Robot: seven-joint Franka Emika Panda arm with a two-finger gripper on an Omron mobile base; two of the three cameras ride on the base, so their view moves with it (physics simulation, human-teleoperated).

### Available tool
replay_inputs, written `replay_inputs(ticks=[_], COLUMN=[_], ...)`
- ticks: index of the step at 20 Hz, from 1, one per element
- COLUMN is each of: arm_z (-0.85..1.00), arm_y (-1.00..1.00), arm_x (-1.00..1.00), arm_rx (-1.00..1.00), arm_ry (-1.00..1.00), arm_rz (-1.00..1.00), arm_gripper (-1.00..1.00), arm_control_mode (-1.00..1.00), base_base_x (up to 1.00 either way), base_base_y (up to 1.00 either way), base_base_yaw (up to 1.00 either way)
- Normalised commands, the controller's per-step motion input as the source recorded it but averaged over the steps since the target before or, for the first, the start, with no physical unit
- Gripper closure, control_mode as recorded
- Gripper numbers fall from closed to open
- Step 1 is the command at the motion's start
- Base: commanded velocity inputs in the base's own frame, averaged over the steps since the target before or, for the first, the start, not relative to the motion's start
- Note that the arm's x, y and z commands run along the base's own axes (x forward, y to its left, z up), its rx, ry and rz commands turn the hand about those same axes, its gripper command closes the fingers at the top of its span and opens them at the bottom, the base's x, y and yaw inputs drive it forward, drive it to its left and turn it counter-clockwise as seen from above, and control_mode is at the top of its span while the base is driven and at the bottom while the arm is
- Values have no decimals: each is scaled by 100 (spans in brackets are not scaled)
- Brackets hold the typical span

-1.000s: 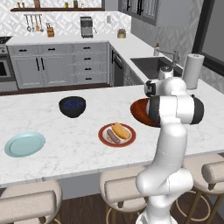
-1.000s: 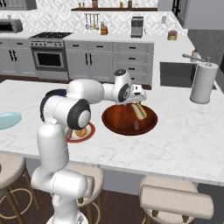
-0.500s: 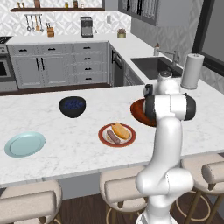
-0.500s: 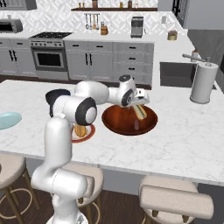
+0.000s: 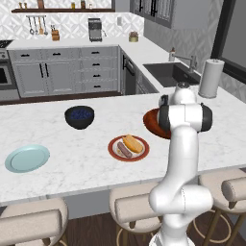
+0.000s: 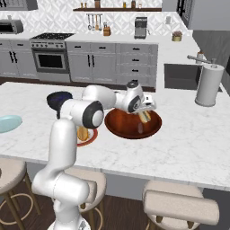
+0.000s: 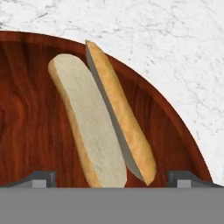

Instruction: Place one bun and one sausage from the bowl on each plate.

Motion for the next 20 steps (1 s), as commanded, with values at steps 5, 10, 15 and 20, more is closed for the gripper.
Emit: replay_inputs(ticks=[5,10,15,20], arm_z=[-17,-28,-14,-14], arm_y=[-9,-3,-1,0], arm_x=[0,0,7,7], arm_rx=[-4,-7,-3,0], arm_ry=[3,7,4,0], arm_rz=[1,3,2,2], arm_gripper=[-100,-100,-100,-100], arm_control_mode=[-100,-100,-100,-100], base_base_x=[0,0,0,0], base_base_y=[0,0,0,0], base_base_yaw=[0,0,0,0])
